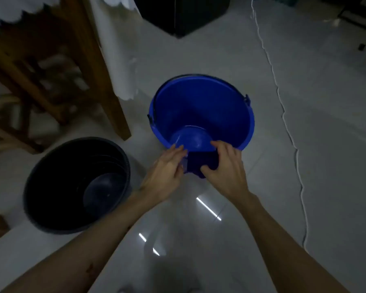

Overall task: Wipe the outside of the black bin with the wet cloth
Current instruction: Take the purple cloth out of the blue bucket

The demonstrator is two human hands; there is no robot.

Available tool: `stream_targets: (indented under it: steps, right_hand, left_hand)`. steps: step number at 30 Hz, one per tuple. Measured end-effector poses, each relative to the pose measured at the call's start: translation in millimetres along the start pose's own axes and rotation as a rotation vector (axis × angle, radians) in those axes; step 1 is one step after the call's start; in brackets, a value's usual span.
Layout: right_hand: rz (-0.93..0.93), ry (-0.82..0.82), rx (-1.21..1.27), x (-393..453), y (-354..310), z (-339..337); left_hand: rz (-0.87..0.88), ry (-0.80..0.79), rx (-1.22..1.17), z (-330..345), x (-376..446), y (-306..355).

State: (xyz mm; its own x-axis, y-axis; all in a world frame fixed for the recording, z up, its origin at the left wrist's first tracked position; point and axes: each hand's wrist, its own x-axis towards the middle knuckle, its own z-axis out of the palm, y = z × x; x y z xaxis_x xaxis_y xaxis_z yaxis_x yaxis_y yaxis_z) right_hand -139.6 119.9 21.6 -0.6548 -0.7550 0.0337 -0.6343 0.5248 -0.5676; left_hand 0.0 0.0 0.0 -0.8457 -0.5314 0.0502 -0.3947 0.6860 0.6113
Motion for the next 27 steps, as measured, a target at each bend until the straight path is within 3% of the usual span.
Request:
stream_targets:
  steps: [11,27]
  right_hand:
    - [-0.314,0.241,-0.372,12.8,54.4,70.7]
    - [-0.132,0.284,-0.566,14.4,37.7,88.5]
  left_hand:
    - [0.271,0.230,0.288,55.0,21.2,-58.5]
    - [0.193,0.253,0.079,50.3,17.4,-63.8]
